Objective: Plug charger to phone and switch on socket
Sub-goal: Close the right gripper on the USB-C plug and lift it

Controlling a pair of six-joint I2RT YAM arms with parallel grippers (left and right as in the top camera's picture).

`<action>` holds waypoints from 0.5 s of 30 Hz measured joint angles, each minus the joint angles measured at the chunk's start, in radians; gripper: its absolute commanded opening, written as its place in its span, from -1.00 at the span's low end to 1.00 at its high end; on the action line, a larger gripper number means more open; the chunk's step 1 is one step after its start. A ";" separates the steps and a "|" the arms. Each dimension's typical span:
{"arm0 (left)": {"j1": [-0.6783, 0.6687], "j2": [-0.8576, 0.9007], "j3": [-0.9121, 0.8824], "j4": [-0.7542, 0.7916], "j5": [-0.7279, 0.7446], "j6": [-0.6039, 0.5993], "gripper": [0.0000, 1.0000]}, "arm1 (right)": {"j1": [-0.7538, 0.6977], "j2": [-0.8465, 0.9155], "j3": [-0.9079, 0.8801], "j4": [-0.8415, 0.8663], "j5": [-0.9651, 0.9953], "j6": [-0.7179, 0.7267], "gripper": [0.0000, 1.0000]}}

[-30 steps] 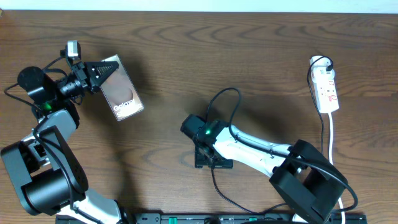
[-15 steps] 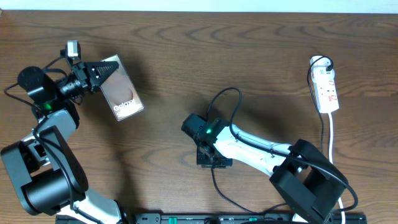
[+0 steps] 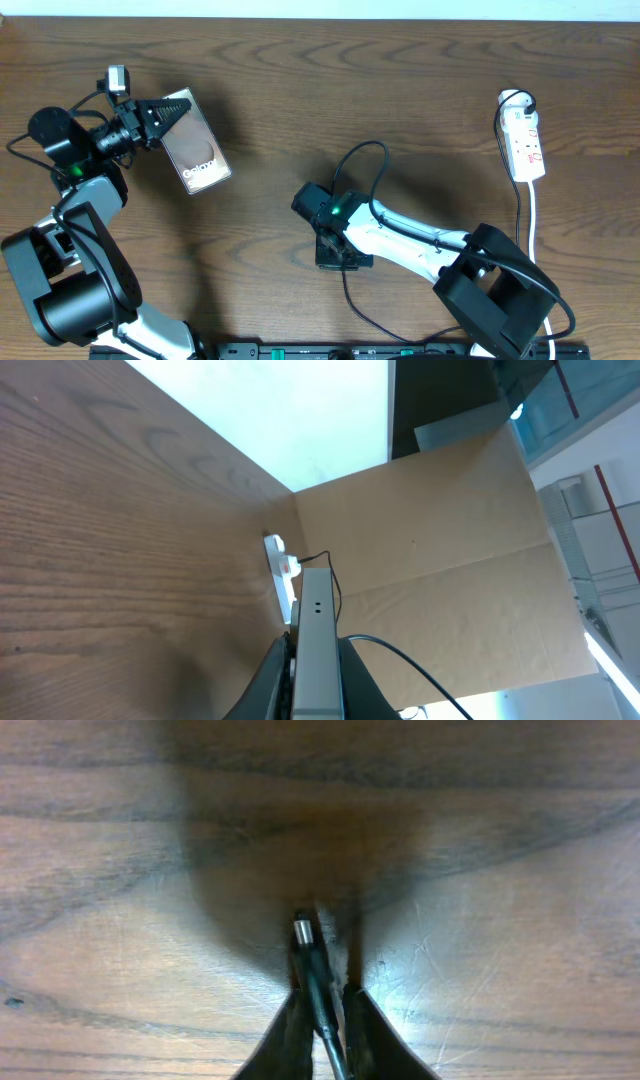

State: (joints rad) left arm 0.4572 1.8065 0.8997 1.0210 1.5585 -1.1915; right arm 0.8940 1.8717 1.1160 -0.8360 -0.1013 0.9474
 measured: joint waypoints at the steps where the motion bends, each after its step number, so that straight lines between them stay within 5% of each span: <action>1: 0.000 0.000 0.000 0.000 0.000 0.000 -0.85 | 0.000 0.000 0.000 0.000 0.000 -0.002 -0.95; 15: 0.000 0.000 0.000 0.000 0.000 0.003 -0.85 | -0.014 0.003 0.006 -0.003 -0.020 -0.044 -0.98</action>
State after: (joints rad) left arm 0.4572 1.8065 0.8997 1.0210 1.5585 -1.1881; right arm 0.8795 1.8751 1.1225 -0.8387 -0.1215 0.9031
